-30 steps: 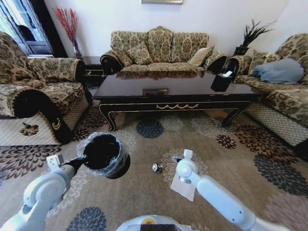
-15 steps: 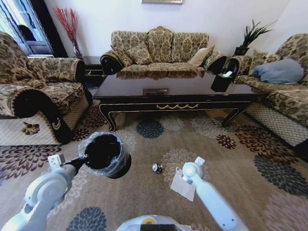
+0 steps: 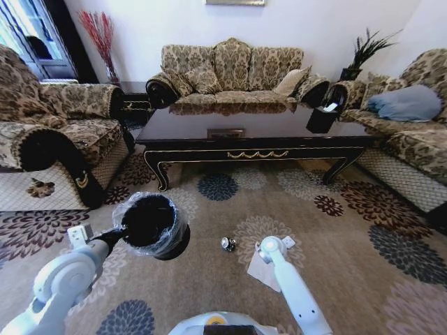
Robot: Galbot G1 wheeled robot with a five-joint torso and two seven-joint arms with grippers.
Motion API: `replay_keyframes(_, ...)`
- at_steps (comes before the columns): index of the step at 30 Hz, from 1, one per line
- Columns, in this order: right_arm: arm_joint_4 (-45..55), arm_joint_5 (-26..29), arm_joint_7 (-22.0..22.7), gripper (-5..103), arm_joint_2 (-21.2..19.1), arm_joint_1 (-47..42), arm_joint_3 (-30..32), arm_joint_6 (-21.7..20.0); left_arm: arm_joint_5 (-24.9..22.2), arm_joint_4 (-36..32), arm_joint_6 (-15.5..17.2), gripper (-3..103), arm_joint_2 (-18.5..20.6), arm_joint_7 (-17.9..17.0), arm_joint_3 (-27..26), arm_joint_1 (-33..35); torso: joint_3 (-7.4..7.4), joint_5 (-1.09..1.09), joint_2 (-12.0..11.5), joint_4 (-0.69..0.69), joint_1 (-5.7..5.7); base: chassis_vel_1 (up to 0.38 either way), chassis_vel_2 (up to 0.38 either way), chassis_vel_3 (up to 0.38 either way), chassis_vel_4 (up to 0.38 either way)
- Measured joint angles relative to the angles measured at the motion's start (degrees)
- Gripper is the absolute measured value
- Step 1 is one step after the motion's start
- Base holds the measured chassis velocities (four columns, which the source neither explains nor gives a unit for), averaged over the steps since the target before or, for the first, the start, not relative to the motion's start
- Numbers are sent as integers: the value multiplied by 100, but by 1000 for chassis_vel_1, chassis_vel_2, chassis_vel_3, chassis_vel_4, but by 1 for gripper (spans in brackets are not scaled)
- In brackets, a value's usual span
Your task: Move to the front of the table and pick up the trash from the floor, then place it into the trash bin.
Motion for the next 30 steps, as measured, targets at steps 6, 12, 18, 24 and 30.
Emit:
replay_keyframes(6,-417,-16,-388,100,35,162,88,104,-1,31,-4,2,58,-1,0,0,0,0,0,0,0,0,0,0,0)
replay_keyframes(12,-694,-31,-648,100,127,242,185,169,-1,53,-5,2,80,-8,0,18,0,0,0,0,0,0,0,0,0)
replay_keyframes(18,-1108,-50,-841,100,202,332,317,253,1,54,-6,2,80,-14,-23,56,0,1,0,1,0,0,0,0,0)
replay_keyframes(24,-1472,-64,-993,100,222,394,416,326,2,52,-7,2,74,-16,-40,69,0,0,0,0,0,0,0,0,0)
replay_keyframes(30,-1764,-154,-1414,98,202,375,402,454,12,56,-9,2,62,-17,-32,68,0,0,0,0,0,0,0,0,0)
